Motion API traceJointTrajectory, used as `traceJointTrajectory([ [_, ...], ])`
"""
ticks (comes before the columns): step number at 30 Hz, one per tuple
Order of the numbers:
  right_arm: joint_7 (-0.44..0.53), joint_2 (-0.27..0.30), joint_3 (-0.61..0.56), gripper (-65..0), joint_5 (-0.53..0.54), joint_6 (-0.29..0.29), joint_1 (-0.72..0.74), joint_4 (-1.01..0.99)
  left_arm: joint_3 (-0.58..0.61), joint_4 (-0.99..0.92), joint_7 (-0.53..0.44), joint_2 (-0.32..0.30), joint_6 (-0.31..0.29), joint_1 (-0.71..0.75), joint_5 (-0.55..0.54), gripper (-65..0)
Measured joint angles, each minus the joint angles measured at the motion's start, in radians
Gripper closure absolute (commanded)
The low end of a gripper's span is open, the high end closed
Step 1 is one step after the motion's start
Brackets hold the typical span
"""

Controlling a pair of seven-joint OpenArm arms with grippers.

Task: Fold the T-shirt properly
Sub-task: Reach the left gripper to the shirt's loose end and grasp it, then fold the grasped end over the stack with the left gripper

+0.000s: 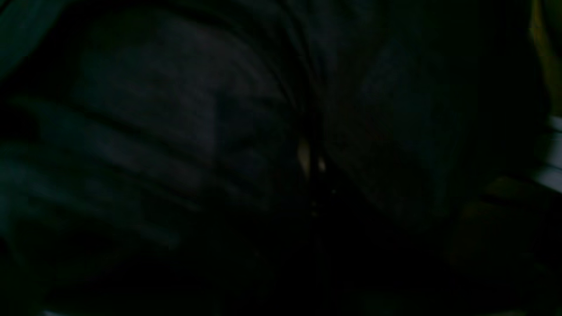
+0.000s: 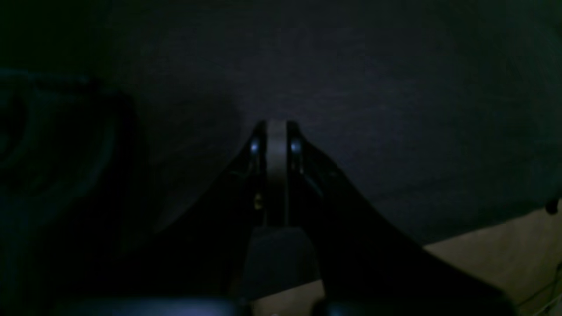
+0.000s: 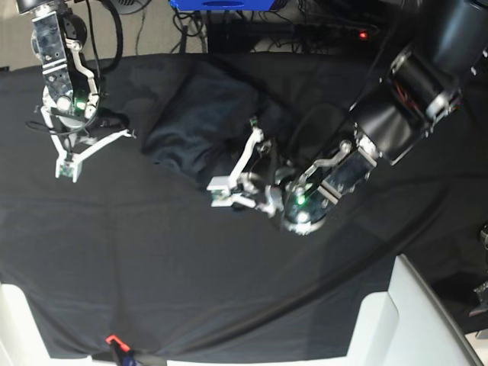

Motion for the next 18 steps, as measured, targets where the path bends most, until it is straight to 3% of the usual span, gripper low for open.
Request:
traceJointTrajectory([
  [7,0.000,0.000,0.002,-0.8,0.002,-0.108,0.005,0.000,0.148,0.000,-0.003,0.124,-0.002,-0.030,0.322,0.0],
  [12,0.001,0.000,0.002,-0.8,0.006,-0.109,0.005,0.000,0.172,-0.001,-0.029,0.190,-0.015,-0.036,0.489,0.0],
  [18,0.003,-0.053,0.175,-0.8,0.004,-0.111,0.005,0.000,0.171,-0.064,-0.117,0.254,-0.013,-0.042,0.642,0.0],
])
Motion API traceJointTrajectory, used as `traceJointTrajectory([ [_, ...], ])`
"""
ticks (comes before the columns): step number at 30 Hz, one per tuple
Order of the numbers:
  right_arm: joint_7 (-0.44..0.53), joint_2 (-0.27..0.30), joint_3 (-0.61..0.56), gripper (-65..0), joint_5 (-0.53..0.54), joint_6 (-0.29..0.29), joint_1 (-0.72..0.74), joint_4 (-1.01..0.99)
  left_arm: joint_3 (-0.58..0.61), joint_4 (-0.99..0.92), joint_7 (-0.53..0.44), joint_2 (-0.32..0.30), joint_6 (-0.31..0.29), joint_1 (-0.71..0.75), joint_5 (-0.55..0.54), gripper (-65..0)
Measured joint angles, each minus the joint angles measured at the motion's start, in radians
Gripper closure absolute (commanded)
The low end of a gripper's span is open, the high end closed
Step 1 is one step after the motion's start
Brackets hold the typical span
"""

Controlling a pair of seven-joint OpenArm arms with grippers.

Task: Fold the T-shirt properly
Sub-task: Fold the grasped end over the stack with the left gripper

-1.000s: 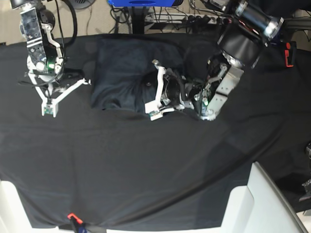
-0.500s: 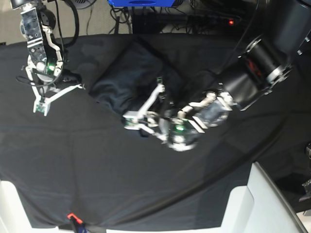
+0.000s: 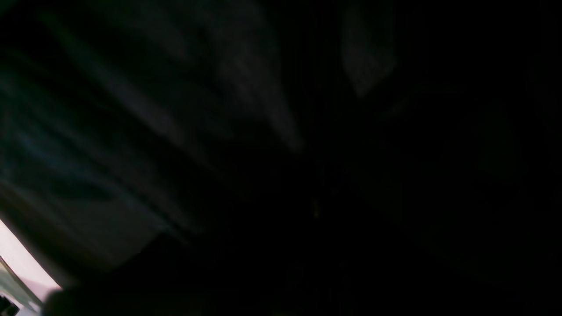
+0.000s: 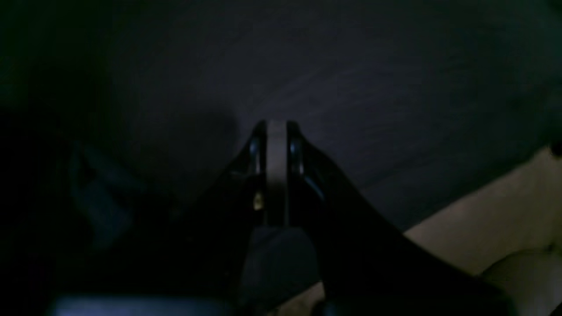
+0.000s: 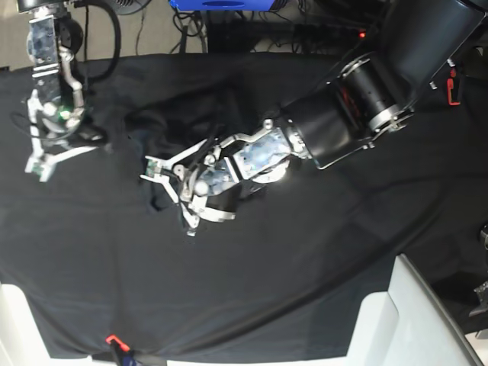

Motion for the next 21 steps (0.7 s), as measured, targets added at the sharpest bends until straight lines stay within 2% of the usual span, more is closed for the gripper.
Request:
traceJointTrajectory([
  [4,0.000,0.005,0.016,-0.8,-0.002,0.000,-0.002,-0.006,0.000,-0.077,-0.060,0.025,0.000,0.005,0.018,0.0],
  [9,0.001,0.002,0.014,-0.8,0.003,0.003,0.006,-0.072,0.000,-0.109,-0.071,0.060,0.000,0.007,0.021,0.0],
  [13,0.003,0.002,0.015,-0.8,0.003,0.002,0.021,-0.094,0.000,-0.108,-0.161,0.069,0.000,0.007,0.013,0.0],
  [21,0.005,0.000,0.014,-0.8,0.003,0.002,0.026,-0.094,0.000,-0.111,-0.158,0.079,0.000,0.007,0.017,0.0],
])
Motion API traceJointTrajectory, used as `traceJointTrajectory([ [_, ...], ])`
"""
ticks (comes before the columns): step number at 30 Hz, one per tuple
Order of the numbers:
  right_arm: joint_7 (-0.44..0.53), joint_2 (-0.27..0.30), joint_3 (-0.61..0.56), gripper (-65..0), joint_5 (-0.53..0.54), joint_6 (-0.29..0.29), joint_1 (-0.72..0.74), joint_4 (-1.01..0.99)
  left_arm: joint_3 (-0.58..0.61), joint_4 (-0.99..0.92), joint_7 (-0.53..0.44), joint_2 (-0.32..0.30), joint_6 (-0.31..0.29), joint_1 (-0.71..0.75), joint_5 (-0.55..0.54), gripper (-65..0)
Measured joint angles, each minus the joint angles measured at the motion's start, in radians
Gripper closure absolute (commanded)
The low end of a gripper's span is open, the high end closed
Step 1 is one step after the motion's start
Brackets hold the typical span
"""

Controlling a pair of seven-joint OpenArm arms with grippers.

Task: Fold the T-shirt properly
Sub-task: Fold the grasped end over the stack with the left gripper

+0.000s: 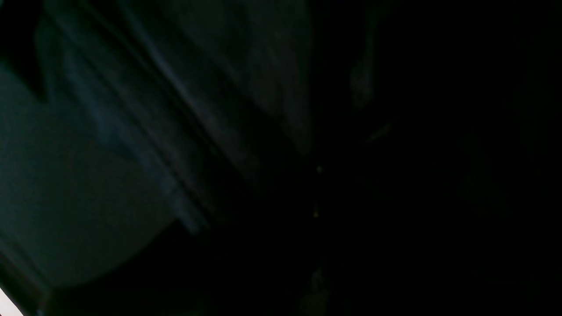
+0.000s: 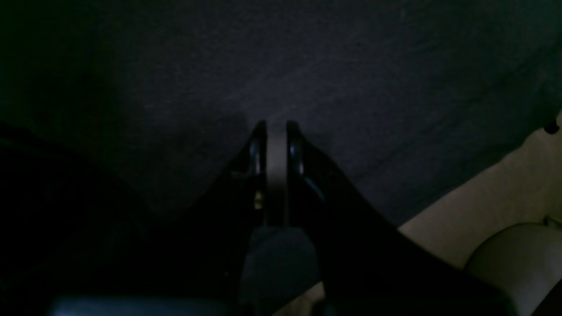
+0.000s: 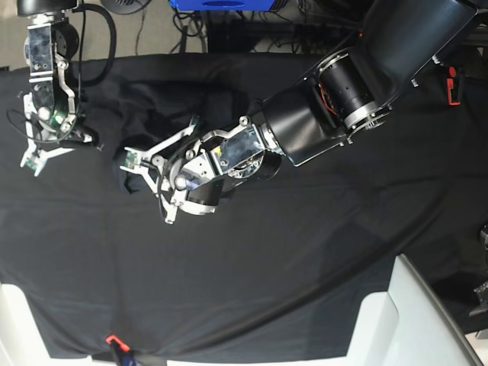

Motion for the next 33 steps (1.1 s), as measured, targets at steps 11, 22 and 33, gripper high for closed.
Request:
traceJointTrajectory([
  [11,0.000,0.000,0.000,-0.8,0.000,0.000,0.005,0.000,0.000,0.000,0.000,-0.002,0.000,-0.003,0.000,0.0],
  [22,0.000,0.000,0.000,-0.8,0.000,0.000,0.003,0.000,0.000,-0.010,-0.003,-0.001,0.000,-0.040,0.010,-30.3],
  [33,0.000,0.003,0.000,-0.8,0.000,0.000,0.000,0.000,-0.011,-0.090,0.000,0.016,-0.001,-0.126,-0.002,-65.0],
])
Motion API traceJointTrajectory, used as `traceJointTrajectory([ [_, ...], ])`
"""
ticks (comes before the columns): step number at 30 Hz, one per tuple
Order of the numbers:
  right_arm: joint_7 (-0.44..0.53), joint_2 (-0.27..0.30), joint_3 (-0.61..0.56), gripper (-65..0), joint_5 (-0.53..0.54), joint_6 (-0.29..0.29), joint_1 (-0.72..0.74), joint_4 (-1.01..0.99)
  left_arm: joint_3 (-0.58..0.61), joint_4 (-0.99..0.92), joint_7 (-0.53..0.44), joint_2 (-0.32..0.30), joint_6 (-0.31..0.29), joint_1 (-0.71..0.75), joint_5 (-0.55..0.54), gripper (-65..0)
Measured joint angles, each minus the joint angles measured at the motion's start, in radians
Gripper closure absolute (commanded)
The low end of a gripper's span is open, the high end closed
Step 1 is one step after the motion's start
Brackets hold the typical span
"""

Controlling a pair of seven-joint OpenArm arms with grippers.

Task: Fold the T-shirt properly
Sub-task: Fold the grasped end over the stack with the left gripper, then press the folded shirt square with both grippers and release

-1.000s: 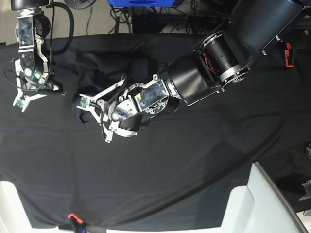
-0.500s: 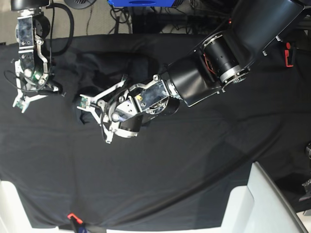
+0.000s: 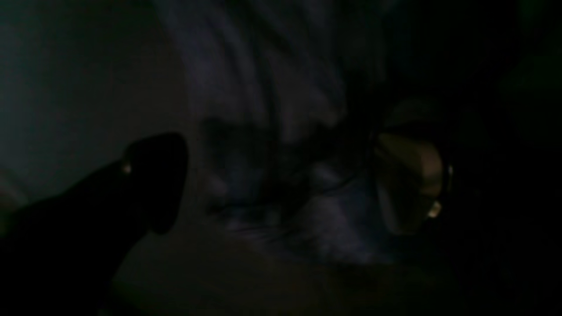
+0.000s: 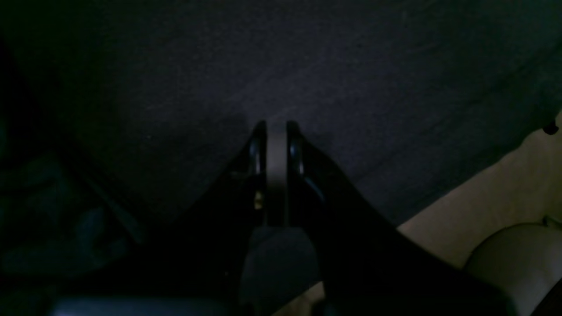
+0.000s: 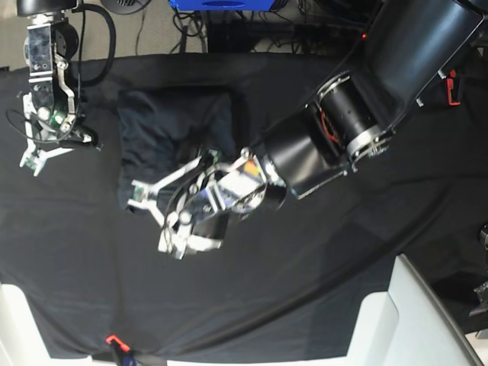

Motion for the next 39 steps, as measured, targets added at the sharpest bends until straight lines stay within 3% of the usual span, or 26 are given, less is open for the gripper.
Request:
traceJointTrajectory([
  [3,0.000,-0.001,-0.004,-0.8,0.000,0.000,0.003,0.000,-0.002,0.043,0.011,0.001,0.001,-0.040,-0.002,-65.0],
  [8,0.000,-0.002,-0.004,-0.8,0.000,0.000,0.002,0.000,-0.002,0.218,0.175,-0.016,0.001,-0.060,-0.007,-65.0],
  [12,-0.005,-0.001,-0.005,-0.8,0.000,0.000,0.000,0.000,-0.004,0.401,0.278,-0.093,0.001,-0.024,-0.013,-65.0],
  [14,-0.004,-0.002,-0.007,-0.8,0.000,0.000,-0.010,0.004,-0.035,0.497,0.356,-0.142,0.000,0.023,-0.080,-65.0],
  [15,-0.006,-0.002,-0.010,-0.8,0.000,0.000,-0.017,0.011,-0.058,0.542,0.369,-0.166,0.000,0.047,-0.116,-60.1],
  [19,-0.010,0.009,-0.123,-0.6,-0.003,0.026,-0.069,0.096,-0.192,0.679,0.402,-0.243,0.001,0.177,-0.224,-0.3],
  [23,-0.007,-0.003,-0.203,-0.6,0.000,0.041,-0.071,0.117,-0.317,0.768,0.407,-0.283,0.000,0.369,-0.217,0.0],
  [26,-0.006,0.006,-0.251,-0.6,-0.003,0.038,-0.076,0.108,-0.374,0.796,0.313,-0.289,0.001,0.459,-0.220,0.0],
  [29,-0.007,0.003,-0.280,-0.6,-0.004,0.034,-0.077,0.105,-0.394,0.795,0.257,-0.296,0.001,0.505,-0.159,0.0],
  [32,-0.003,0.000,-0.304,-0.6,-0.001,0.034,-0.075,0.105,-0.402,0.785,0.267,-0.306,0.002,0.554,-0.051,0.0],
  [39,0.050,-0.016,-0.327,-0.6,-0.007,0.046,-0.074,0.027,-0.399,0.785,0.244,-0.325,0.001,0.613,-0.024,0.0],
])
